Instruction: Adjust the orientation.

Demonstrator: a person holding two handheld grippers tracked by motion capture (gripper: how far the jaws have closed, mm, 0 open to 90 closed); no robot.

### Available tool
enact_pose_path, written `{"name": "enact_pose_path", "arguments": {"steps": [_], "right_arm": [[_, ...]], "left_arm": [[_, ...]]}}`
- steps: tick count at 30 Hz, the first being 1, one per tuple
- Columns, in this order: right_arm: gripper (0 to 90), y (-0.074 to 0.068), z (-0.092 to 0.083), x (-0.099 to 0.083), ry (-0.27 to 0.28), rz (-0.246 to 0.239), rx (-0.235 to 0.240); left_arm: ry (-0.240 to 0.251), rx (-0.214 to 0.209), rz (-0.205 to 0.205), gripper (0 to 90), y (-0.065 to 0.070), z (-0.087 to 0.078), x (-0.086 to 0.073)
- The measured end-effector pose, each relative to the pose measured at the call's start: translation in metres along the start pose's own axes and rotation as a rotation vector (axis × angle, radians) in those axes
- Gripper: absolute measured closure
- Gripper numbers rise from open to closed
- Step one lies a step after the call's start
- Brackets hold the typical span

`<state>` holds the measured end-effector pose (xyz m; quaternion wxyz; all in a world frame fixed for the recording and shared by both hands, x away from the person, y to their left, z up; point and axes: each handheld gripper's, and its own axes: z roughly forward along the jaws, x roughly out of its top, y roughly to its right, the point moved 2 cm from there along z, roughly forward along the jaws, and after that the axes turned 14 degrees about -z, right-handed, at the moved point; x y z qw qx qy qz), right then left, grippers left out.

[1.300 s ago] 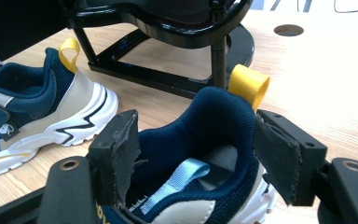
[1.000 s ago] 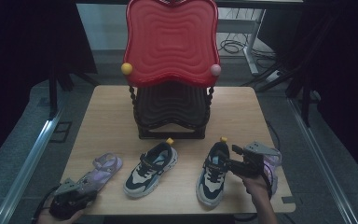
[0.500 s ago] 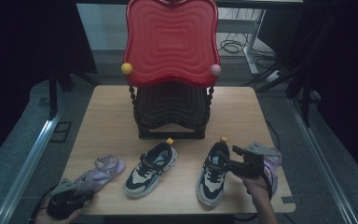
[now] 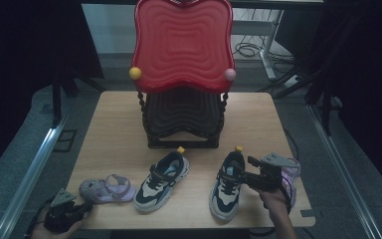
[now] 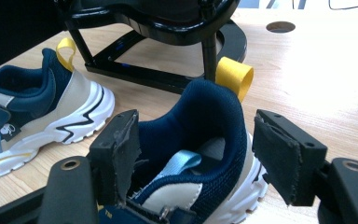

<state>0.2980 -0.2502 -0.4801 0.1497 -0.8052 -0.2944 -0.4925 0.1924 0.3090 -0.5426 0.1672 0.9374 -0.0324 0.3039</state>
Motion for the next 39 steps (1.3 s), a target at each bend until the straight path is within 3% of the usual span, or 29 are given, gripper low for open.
{"name": "enact_pose_path", "arguments": {"steps": [19,22,25,39], "right_arm": [[32.4,0.002,-0.001,-0.003,-0.009,0.009,-0.007],[32.4,0.003,0.000,-0.005,-0.013,0.014,-0.011],[32.5,0.003,0.000,-0.006,-0.015,0.016,-0.011],[32.6,0.005,-0.005,-0.007,-0.011,0.023,-0.032]], "left_arm": [[-0.003,-0.009,-0.032,89.4,-0.019,0.001,0.014],[0.012,0.029,-0.057,89.5,-0.027,-0.001,0.016],[0.018,0.028,-0.068,89.5,-0.030,-0.003,0.018],[-0.015,0.021,-0.048,89.7,-0.031,0.012,0.046]]}}
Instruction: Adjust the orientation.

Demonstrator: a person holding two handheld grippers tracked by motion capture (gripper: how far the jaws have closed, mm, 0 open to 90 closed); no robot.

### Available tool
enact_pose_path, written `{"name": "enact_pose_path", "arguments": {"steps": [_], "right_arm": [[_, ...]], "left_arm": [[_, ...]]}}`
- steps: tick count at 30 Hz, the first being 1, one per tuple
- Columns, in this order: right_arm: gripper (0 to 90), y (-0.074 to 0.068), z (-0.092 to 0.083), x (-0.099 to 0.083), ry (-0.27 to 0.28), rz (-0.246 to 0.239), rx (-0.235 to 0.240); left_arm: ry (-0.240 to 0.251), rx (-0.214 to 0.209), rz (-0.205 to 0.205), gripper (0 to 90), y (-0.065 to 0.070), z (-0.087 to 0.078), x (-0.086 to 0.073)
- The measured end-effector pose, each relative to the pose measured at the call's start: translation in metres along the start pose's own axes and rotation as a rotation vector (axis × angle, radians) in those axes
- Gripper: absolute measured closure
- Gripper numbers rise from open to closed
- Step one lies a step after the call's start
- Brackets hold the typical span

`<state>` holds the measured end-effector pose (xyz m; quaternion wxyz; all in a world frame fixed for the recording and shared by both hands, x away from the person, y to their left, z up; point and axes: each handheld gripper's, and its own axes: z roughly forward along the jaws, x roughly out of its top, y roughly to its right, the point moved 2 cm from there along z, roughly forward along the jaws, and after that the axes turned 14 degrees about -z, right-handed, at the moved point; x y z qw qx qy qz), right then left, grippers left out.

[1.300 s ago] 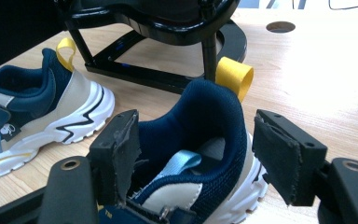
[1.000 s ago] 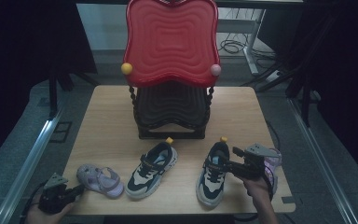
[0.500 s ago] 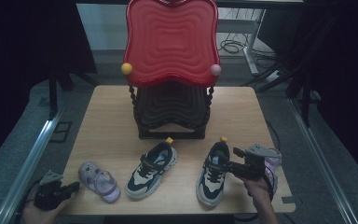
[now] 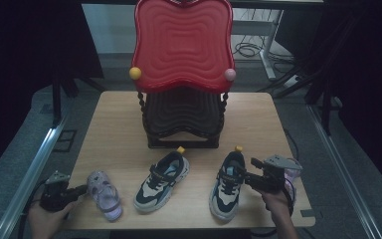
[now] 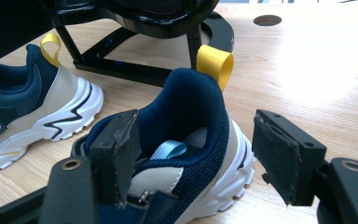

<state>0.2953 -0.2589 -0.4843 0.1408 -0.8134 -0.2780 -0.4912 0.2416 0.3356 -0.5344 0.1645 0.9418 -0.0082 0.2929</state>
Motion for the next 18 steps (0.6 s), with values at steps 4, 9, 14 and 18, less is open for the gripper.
{"name": "enact_pose_path", "arguments": {"steps": [4,9,14,18], "right_arm": [[32.7,0.001,-0.002,0.000,0.004,0.006,-0.004],[32.8,0.003,0.000,-0.001,0.004,0.012,-0.009],[32.9,0.002,0.002,-0.003,0.003,0.015,-0.021],[33.0,0.002,0.001,-0.003,0.006,0.018,-0.025]], "left_arm": [[-0.006,-0.007,0.003,89.7,0.000,0.003,0.006],[-0.013,-0.013,0.009,89.7,0.001,0.006,0.012],[-0.014,-0.024,0.011,89.6,0.000,0.009,0.017],[-0.019,-0.039,0.015,89.6,-0.001,0.011,0.023]]}}
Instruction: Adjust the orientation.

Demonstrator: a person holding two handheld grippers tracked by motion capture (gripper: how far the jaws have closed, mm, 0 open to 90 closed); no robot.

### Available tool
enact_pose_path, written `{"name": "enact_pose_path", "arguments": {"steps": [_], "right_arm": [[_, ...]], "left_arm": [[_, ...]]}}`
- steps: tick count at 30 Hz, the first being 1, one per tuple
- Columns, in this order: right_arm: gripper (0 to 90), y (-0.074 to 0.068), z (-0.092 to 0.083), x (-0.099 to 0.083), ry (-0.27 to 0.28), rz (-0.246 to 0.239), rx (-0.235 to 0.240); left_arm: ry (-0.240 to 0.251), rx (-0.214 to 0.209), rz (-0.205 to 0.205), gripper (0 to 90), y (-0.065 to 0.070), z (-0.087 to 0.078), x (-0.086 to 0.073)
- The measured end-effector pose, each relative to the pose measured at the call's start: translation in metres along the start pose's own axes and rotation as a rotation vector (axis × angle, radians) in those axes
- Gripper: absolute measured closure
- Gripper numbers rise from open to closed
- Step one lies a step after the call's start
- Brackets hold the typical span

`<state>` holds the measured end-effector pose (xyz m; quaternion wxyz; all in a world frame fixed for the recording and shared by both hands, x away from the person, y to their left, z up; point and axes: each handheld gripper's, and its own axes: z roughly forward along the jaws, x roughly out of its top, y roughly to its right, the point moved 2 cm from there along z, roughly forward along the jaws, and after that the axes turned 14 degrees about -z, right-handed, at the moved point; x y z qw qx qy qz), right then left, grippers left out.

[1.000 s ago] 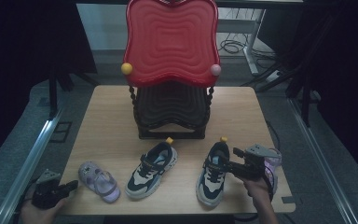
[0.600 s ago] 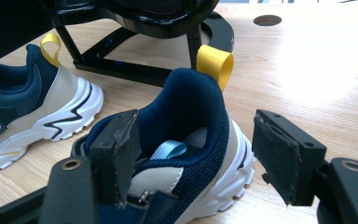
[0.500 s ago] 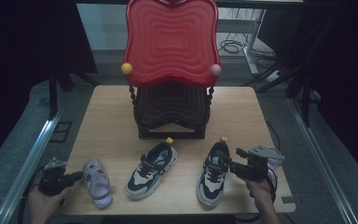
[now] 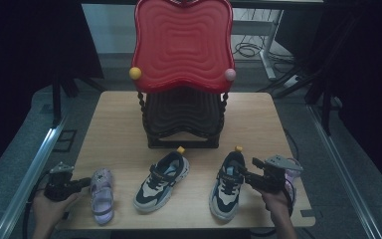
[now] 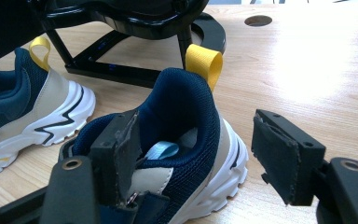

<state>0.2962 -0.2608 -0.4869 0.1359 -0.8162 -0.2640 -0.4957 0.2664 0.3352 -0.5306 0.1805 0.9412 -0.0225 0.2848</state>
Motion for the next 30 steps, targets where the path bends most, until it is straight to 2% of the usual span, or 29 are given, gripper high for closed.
{"name": "enact_pose_path", "arguments": {"steps": [7,16,24,28,29,30], "right_arm": [[33.0,0.000,0.002,-0.001,-0.003,0.007,0.001],[33.0,0.000,0.002,-0.002,-0.001,0.008,-0.001],[32.9,-0.003,0.001,0.000,0.024,-0.012,0.005],[33.0,-0.002,-0.002,0.002,0.041,-0.011,0.000],[33.1,-0.002,-0.004,0.003,0.047,-0.010,-0.003],[33.1,-0.002,-0.004,0.003,0.047,-0.010,-0.003]], "left_arm": [[-0.017,-0.006,0.017,89.6,0.000,0.005,0.009],[-0.046,-0.006,0.053,89.6,0.007,0.015,0.025],[-0.063,-0.018,0.063,89.3,0.012,0.025,0.034],[-0.051,-0.019,0.064,87.0,0.014,0.026,0.035],[-0.034,-0.018,0.062,78.9,0.014,0.024,0.035],[-0.009,-0.015,0.056,78.9,0.015,0.021,0.036]]}}
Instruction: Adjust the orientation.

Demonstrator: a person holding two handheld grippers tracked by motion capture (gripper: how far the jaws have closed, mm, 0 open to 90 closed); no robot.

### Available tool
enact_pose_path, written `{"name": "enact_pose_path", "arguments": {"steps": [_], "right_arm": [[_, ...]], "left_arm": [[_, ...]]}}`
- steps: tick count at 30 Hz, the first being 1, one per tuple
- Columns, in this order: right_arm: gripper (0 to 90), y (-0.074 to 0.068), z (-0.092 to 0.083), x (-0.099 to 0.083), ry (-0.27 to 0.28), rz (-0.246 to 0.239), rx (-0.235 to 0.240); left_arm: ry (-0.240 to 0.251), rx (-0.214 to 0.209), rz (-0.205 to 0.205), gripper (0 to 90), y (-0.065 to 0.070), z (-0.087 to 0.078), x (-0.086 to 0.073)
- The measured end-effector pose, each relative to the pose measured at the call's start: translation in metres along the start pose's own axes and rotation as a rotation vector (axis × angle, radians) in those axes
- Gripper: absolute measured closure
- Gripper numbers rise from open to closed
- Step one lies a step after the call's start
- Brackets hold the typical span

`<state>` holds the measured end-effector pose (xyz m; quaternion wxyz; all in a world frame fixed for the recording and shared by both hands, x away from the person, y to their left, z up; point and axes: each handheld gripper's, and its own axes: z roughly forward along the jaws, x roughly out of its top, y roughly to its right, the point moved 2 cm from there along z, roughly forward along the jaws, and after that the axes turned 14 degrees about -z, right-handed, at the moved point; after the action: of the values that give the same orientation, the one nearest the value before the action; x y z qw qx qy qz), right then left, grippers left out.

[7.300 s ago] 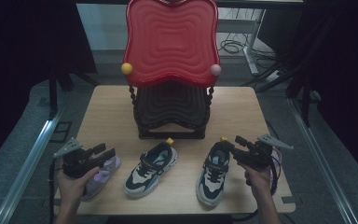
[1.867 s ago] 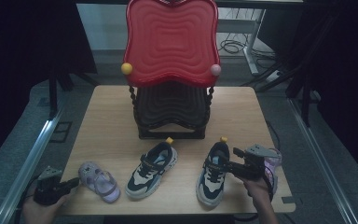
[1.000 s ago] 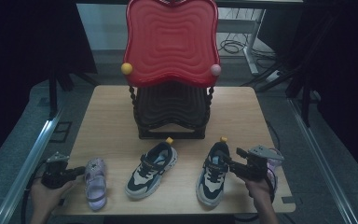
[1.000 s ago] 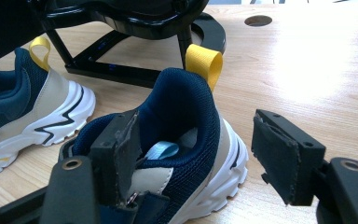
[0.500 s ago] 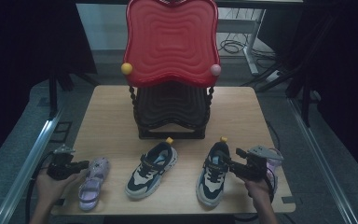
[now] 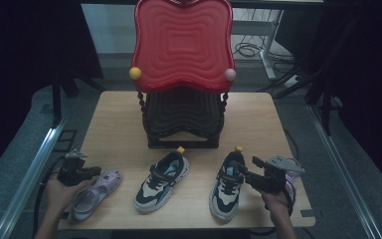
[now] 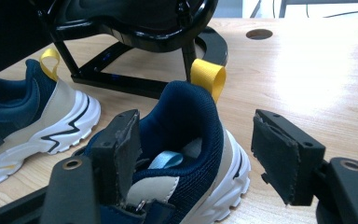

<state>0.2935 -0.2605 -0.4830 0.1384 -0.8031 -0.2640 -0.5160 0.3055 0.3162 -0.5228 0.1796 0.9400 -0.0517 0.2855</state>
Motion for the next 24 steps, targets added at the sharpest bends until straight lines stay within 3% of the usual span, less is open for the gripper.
{"name": "enact_pose_path", "arguments": {"steps": [2,5,11,17,20,24], "right_arm": [[33.2,0.000,-0.001,0.001,0.008,0.003,0.000],[33.3,-0.002,-0.001,0.001,0.033,0.020,0.023],[33.3,-0.010,0.001,0.004,0.061,0.004,0.050],[33.5,-0.008,0.002,0.006,0.062,-0.003,0.047],[33.5,-0.008,0.003,0.006,0.062,-0.007,0.048],[33.6,-0.008,0.003,0.010,0.078,-0.004,0.049]], "left_arm": [[0.066,0.015,-0.005,66.5,0.003,-0.008,0.002],[0.169,0.004,-0.006,51.5,0.016,-0.023,0.008],[0.279,-0.088,0.019,41.0,0.053,-0.045,0.023],[0.289,-0.135,0.052,39.9,0.075,-0.054,0.025],[0.274,-0.131,0.061,39.6,0.075,-0.057,0.021],[0.278,-0.170,0.023,39.7,0.069,-0.061,0.014]]}}
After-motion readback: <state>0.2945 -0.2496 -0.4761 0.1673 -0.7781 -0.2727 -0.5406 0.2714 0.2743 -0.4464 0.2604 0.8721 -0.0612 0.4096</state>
